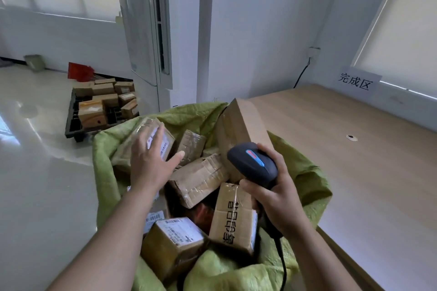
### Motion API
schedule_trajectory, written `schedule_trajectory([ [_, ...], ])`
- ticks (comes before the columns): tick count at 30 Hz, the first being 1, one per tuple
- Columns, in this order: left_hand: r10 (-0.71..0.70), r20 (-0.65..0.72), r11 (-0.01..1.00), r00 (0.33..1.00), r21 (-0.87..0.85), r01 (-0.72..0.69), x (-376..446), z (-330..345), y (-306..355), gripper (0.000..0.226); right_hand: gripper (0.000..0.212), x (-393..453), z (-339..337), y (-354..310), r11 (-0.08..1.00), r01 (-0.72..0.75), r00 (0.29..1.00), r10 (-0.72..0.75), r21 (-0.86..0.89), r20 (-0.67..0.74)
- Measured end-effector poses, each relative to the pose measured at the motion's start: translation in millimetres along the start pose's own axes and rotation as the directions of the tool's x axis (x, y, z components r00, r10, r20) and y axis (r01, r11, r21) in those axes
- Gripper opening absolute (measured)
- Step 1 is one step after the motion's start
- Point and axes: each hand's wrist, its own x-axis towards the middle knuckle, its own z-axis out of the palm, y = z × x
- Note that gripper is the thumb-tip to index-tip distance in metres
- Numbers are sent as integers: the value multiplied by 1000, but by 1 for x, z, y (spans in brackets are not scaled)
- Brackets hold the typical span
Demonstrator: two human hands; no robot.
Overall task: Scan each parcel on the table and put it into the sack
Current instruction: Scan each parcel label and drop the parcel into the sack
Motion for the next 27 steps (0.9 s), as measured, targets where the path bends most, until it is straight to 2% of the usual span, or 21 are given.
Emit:
schedule_trajectory([
  [7, 147, 192, 967, 970, -237, -100, -40, 33, 58, 69, 70, -29, -38, -7, 998, -28, 994, 21, -64, -112],
  [12, 263, 274, 930, 925, -327, -168, -75, 51, 99, 66, 66, -62, -72, -15, 995, -43, 975, 23, -85, -221],
  [16, 313, 280, 894, 908, -410, -182, -113, 57, 134, 68, 67, -97, -105, -17, 994, -55, 954, 26, -92, -297],
  [20, 388, 308, 878, 869, -409, -248, -156, 67, 168, 60, 70, -137, -138, -27, 988, -85, 936, 36, -127, -350],
  [27, 496, 375, 833, 783, -461, -307, -241, 94, 232, 61, 68, -232, -206, -57, 985, -123, 870, 46, -125, -490],
])
